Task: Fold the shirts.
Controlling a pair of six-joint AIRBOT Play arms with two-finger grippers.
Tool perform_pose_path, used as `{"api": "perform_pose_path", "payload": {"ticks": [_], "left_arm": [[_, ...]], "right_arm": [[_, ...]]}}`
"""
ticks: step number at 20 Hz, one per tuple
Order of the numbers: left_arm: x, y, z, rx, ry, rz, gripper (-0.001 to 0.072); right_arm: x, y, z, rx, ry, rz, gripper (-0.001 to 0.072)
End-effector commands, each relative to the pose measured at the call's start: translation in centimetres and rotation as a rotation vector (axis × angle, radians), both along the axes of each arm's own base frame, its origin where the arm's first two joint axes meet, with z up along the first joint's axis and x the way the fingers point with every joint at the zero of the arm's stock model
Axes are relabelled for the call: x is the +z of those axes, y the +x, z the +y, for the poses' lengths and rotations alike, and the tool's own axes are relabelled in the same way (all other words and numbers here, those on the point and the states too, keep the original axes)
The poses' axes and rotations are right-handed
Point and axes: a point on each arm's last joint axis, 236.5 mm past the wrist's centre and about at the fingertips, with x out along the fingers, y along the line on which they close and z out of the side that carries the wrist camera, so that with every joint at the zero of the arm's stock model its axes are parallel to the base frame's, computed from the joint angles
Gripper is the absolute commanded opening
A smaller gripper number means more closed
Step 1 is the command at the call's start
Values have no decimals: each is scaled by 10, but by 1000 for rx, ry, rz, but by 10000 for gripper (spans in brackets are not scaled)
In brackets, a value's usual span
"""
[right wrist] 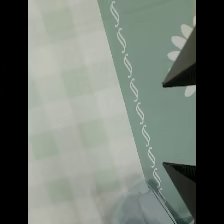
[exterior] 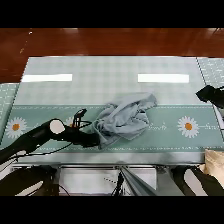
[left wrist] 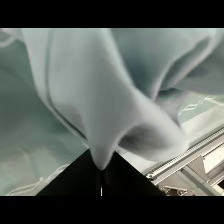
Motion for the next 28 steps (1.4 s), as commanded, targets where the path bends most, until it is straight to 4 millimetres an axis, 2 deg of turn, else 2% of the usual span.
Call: {"api": "perform_pose_path", "payload": {"ticks": [1,5,11,14,19,23,27,28], "left_arm": [[-10,-6,-6,-29,-3,17,22],[-9,-6,-6,-38,-5,12,21],[-7,-16,-6,-75,-13,37,21],[-7,-16,-6,-75,-14,38,21],[-7,-16,-6,-75,-13,38,21],[-7,-16,-6,-75,-14,38,21],[-7,-16,-6,-75,-14,37,21],[-7,-16,-6,-75,-14,37,21]], "right_arm": [[-5,4,7,16,39,5,532],[-41,24,55,82,313,53,532],[-95,49,81,102,536,128,533],[-110,64,94,110,643,110,533],[-147,78,126,138,589,140,533],[-160,98,142,116,486,91,532],[-185,95,167,129,466,136,524],[-188,92,174,159,455,147,368]]}}
